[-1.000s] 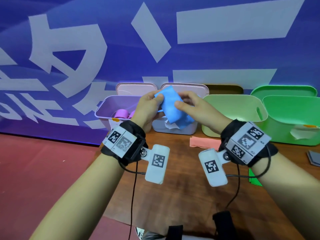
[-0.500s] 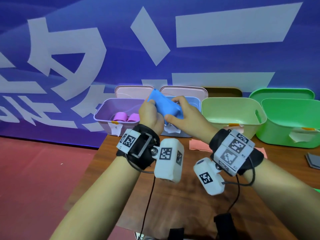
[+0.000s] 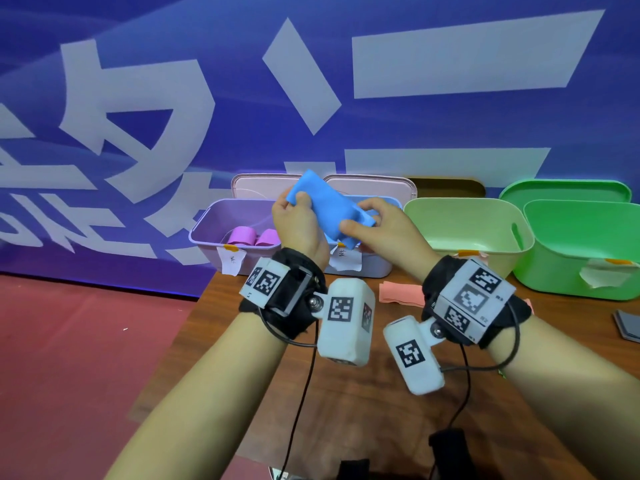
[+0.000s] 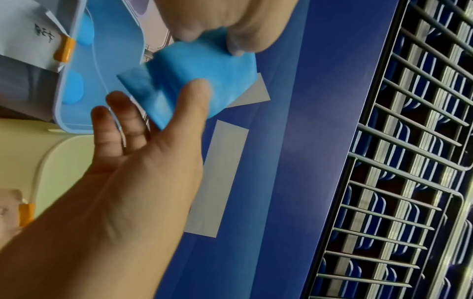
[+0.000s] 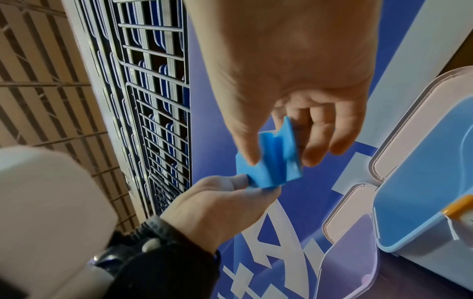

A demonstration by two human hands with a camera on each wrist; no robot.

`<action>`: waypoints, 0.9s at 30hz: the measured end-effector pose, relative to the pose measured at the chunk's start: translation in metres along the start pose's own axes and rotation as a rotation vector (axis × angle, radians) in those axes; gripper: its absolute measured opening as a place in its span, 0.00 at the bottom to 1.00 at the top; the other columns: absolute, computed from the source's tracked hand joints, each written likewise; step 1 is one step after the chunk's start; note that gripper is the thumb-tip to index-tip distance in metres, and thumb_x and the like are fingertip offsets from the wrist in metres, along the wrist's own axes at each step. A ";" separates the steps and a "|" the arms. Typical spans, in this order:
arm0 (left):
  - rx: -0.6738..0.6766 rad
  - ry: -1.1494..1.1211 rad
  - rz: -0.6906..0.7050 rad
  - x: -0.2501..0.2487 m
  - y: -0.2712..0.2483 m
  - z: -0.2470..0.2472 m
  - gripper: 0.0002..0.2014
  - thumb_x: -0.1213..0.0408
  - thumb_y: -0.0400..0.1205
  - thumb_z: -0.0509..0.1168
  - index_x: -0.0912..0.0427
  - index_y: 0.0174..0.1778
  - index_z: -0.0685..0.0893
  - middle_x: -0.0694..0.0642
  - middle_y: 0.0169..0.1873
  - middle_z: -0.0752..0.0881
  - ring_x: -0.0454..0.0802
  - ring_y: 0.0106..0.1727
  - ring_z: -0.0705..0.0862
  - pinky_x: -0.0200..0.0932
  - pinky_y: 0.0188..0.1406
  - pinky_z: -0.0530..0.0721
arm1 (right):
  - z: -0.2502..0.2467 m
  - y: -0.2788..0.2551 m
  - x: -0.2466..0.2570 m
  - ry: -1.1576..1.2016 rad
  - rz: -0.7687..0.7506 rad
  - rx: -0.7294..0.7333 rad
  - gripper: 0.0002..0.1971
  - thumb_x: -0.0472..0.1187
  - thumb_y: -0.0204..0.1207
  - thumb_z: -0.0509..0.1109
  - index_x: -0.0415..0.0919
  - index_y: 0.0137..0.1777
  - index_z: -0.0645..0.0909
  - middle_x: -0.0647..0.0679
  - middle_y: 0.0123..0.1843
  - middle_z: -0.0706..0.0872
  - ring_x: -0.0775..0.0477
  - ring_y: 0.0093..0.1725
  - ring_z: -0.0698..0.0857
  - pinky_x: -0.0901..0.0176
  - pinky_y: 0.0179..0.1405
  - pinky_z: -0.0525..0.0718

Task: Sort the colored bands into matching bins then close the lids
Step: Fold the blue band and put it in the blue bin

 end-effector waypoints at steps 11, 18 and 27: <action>-0.115 0.062 0.001 0.006 -0.004 -0.004 0.16 0.71 0.83 0.58 0.70 0.67 0.70 0.61 0.50 0.80 0.55 0.50 0.81 0.60 0.60 0.80 | -0.006 -0.004 0.001 0.082 0.128 0.061 0.12 0.53 0.74 0.71 0.44 0.45 0.78 0.50 0.31 0.84 0.55 0.23 0.81 0.64 0.24 0.81; 0.121 -0.022 -0.180 0.008 -0.015 0.001 0.15 0.61 0.86 0.59 0.69 0.61 0.78 0.62 0.50 0.85 0.51 0.46 0.85 0.42 0.45 0.87 | -0.012 -0.003 -0.003 0.162 0.116 0.017 0.08 0.42 0.78 0.69 0.36 0.48 0.79 0.45 0.29 0.83 0.59 0.17 0.79 0.68 0.23 0.81; 0.339 0.252 -0.232 0.015 -0.020 -0.009 0.07 0.76 0.82 0.61 0.64 0.52 0.81 0.54 0.40 0.87 0.46 0.41 0.87 0.34 0.41 0.87 | -0.013 -0.003 -0.011 0.166 0.195 0.076 0.12 0.40 0.79 0.67 0.33 0.57 0.79 0.45 0.31 0.82 0.61 0.17 0.78 0.70 0.23 0.81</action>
Point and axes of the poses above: each hand's wrist, its own y-axis towards the middle knuckle, its own z-axis out of the palm, x = y × z, the point moved 4 cm from there along y, towards the middle knuckle
